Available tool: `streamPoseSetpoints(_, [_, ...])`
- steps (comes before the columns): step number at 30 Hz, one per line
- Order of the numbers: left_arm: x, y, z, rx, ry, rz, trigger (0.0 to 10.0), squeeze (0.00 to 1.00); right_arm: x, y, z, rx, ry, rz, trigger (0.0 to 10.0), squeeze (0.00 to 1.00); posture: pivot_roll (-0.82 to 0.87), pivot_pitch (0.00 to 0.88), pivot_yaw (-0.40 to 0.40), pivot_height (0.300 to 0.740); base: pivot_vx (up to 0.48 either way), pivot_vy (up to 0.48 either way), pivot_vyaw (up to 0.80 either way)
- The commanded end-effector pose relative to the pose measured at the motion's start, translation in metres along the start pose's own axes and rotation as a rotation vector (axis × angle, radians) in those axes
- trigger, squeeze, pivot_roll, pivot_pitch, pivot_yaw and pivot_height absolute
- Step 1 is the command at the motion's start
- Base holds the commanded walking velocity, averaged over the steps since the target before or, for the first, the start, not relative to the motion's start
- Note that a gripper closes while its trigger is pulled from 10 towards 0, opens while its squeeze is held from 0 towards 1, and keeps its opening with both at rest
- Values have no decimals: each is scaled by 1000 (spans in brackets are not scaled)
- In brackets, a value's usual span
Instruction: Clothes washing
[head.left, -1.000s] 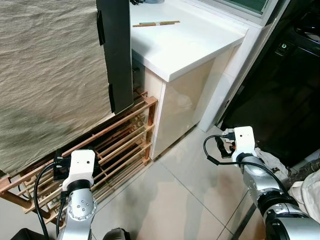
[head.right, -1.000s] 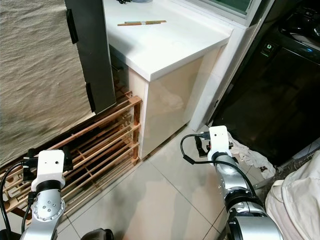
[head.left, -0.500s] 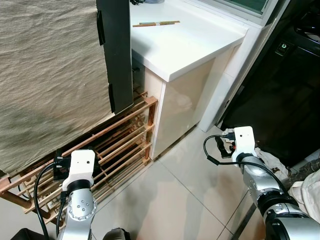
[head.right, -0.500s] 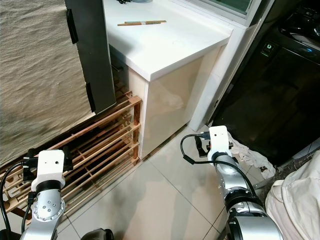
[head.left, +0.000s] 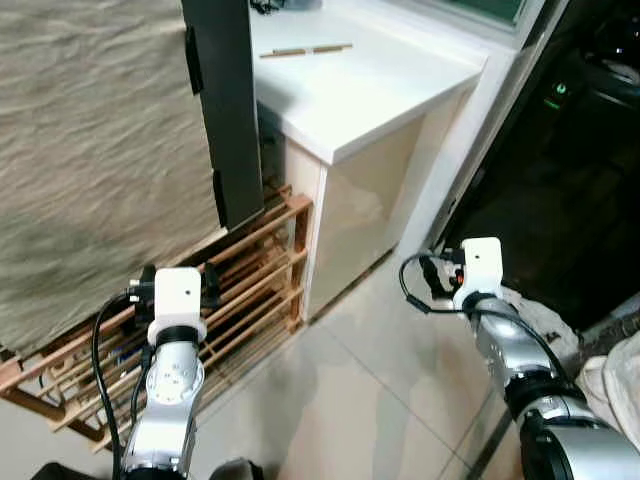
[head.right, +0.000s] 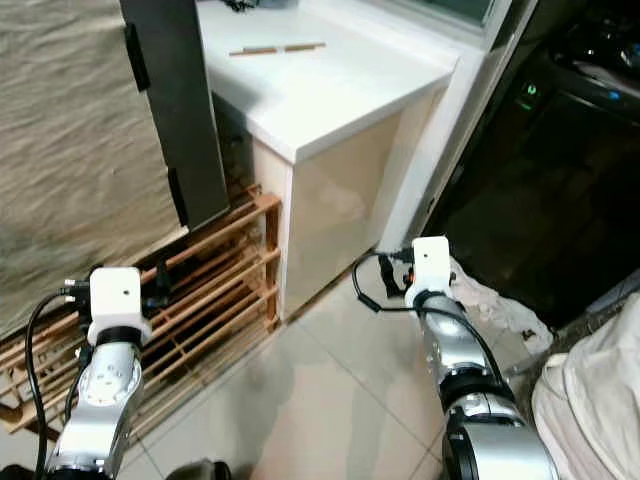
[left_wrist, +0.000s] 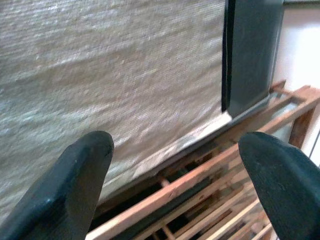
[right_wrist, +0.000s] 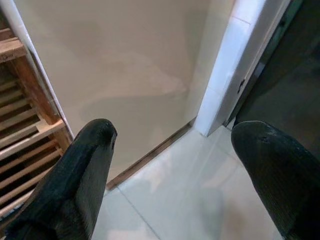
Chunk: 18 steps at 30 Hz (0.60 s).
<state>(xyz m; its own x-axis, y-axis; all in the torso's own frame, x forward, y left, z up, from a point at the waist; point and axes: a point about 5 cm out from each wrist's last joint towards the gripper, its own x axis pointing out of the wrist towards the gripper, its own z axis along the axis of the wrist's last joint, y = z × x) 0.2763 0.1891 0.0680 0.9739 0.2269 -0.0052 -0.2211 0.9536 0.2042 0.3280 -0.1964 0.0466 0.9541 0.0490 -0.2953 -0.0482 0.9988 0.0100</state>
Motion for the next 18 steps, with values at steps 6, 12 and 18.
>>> streamPoseSetpoints(6, [19, -10, -24, -109, 168, -22, 10000, 0, 3, 8, -13, 80, 116, -53, 10000, 0, -78, 28, -70, 740, 0, 0, 0])
streamPoseSetpoints(12, [20, -13, -46, -90, 296, -50, 10000, 0, 2, 17, -26, 59, 211, -54, 10000, 0, -75, 48, -74, 740, 0, 0, 0])
streamPoseSetpoints(18, [-8, -22, -92, -113, 610, -80, 10000, 0, -8, 30, -56, 24, 378, -43, 10000, 0, -76, 74, -86, 740, 0, 0, 0])
